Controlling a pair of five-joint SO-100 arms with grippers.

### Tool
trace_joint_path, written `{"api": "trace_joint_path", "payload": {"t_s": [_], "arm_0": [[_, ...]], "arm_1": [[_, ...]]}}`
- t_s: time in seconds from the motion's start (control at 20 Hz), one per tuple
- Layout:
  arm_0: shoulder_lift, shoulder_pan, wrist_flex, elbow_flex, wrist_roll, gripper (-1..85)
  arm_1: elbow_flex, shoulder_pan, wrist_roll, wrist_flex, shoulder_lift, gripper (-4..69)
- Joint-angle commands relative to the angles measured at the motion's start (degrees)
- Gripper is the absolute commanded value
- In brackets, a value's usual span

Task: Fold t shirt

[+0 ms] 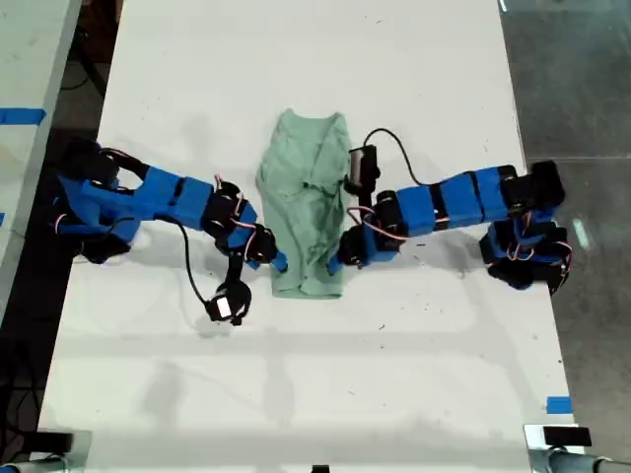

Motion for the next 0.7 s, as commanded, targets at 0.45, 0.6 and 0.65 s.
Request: {"api": "trace_joint_path", "payload": {"t_s": [0.45,0.6,0.65], "arm_0": [[-22.76,-1.67,-0.53,-19.69,2.46,0.1],[-23.55,-1.49,-0.09,-20.83,2.72,0.1],[-23.47,-1.32,-0.09,-20.92,2.55,0.1]], "arm_1": [[-5.36,-1.58,-0.97,-7.12,-8.79,21.5],[-5.36,-2.02,-0.35,-9.49,-11.34,21.3],[-5.63,-2.11,-0.53,-10.55,-12.39,20.1]]}}
